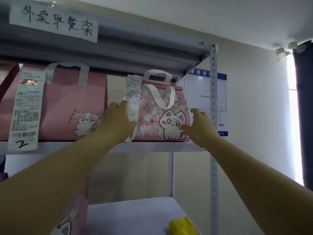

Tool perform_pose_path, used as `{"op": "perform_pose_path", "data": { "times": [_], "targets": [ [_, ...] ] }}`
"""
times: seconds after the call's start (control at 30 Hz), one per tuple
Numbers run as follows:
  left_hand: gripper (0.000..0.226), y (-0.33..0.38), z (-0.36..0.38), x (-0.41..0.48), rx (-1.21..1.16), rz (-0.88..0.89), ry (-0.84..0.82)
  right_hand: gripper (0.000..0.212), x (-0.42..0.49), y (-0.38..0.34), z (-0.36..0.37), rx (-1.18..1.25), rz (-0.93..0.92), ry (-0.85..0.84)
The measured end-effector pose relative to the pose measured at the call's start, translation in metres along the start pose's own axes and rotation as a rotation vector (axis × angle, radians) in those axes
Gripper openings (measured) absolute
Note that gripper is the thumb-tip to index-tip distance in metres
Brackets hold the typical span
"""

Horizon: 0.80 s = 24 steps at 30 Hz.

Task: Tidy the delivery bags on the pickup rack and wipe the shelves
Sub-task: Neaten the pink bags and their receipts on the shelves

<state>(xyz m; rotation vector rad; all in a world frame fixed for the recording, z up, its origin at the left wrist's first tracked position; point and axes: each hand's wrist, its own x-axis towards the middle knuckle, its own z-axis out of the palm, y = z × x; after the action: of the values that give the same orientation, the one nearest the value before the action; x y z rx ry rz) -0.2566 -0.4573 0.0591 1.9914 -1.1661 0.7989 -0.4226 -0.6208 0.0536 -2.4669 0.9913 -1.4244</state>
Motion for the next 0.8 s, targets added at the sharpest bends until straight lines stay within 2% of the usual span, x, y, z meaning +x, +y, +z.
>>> {"op": "perform_pose_path", "data": {
  "times": [0.17, 0.33, 0.53, 0.8],
  "targets": [
    [0.057, 0.002, 0.023, 0.013, -0.037, -0.141, 0.036, 0.065, 0.025, 0.014, 0.016, 0.108, 0.061, -0.076],
    [0.038, -0.003, 0.034, 0.014, -0.141, -0.172, 0.082, 0.048, 0.036, 0.029, 0.031, 0.273, 0.054, -0.158],
    [0.043, -0.008, 0.031, 0.007, -0.193, -0.147, 0.163, 0.052, 0.036, 0.037, 0.031, 0.395, 0.012, -0.06],
    [0.029, 0.012, -0.007, -0.032, -0.351, -0.041, 0.295, 0.05, -0.003, 0.032, -0.006, 0.467, -0.014, 0.168]
  ]
}}
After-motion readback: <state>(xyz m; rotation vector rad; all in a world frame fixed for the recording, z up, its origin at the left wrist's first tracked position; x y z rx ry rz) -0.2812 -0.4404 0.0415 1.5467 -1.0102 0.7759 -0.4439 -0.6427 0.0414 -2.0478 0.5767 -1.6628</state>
